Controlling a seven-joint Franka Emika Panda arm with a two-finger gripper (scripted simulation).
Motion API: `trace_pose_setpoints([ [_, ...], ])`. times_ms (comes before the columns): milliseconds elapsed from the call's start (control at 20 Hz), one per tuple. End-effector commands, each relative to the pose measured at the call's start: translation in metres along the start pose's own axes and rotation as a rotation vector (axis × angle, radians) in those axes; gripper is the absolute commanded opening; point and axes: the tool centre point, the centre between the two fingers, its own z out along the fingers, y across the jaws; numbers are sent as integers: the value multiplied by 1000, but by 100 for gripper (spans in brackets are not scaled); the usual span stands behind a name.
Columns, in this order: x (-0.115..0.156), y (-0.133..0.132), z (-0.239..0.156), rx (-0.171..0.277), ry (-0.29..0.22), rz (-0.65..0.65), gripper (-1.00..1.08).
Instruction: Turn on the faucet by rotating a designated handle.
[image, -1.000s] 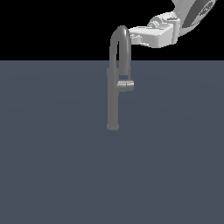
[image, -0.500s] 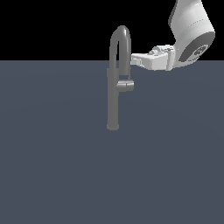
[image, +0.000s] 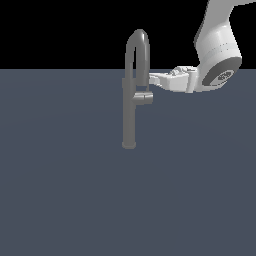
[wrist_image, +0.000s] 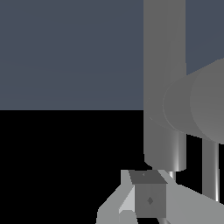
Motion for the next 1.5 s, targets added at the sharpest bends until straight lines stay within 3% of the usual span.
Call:
trace_pose_setpoints([
  [0,0,0,1,3,-3,1,-100],
  [800,-8,22,0,5,-3,2,-100],
  [1450,-9,58,0,4,-3,1,-100],
])
